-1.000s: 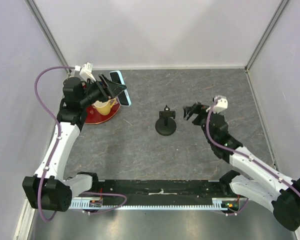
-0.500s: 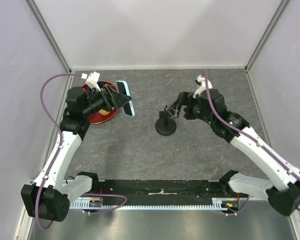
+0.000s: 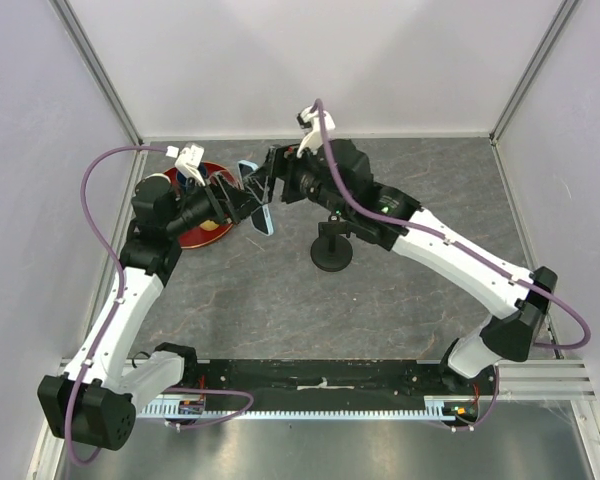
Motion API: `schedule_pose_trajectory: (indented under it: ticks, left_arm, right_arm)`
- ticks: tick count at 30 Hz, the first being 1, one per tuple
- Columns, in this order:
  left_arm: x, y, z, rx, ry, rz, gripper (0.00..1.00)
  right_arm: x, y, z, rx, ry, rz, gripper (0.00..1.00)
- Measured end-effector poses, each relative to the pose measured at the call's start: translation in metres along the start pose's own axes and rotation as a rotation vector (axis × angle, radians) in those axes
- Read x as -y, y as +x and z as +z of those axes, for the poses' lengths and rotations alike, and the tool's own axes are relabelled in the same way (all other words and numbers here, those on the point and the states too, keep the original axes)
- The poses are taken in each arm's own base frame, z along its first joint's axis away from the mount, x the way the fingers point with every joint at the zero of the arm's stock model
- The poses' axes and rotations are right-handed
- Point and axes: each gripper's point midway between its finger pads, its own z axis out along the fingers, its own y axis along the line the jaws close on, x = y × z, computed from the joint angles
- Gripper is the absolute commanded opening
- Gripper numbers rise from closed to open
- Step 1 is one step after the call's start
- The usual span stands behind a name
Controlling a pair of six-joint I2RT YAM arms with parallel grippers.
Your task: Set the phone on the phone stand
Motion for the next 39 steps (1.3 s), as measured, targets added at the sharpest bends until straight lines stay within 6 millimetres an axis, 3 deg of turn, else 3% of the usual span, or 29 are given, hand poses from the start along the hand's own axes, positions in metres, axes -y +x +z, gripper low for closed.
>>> schedule_pose_trajectory:
  ticks: [4, 11, 18, 25, 33, 39]
  left_arm:
    - [0.003, 0.001, 0.0, -0.002, 0.008, 0.005, 0.02]
    - [0.002, 0.002, 0.0, -0.004, 0.006, 0.003, 0.02]
    - [0.005, 0.003, -0.001, -0.003, 0.012, 0.007, 0.02]
    - [0.005, 0.003, -0.001, -0.004, 0.012, 0.006, 0.02]
    - [0.003, 0.006, 0.0, -0.009, 0.007, 0.008, 0.02]
    - [0.005, 0.006, 0.0, -0.01, 0.014, 0.011, 0.02]
  right_arm:
    - [-0.013, 0.005, 0.012, 0.063, 0.028, -0.078, 0.75]
    - [-0.029, 0.001, 0.011, 0.2, 0.139, -0.165, 0.61]
    - [0.002, -0.003, 0.009, 0.264, 0.313, -0.172, 0.64]
    - [0.007, 0.01, 0.02, 0.231, 0.325, -0.211, 0.64]
    - [0.015, 0.017, 0.03, 0.192, 0.344, -0.233, 0.43]
    - [0.02, 0.014, 0.044, 0.145, 0.319, -0.229, 0.39]
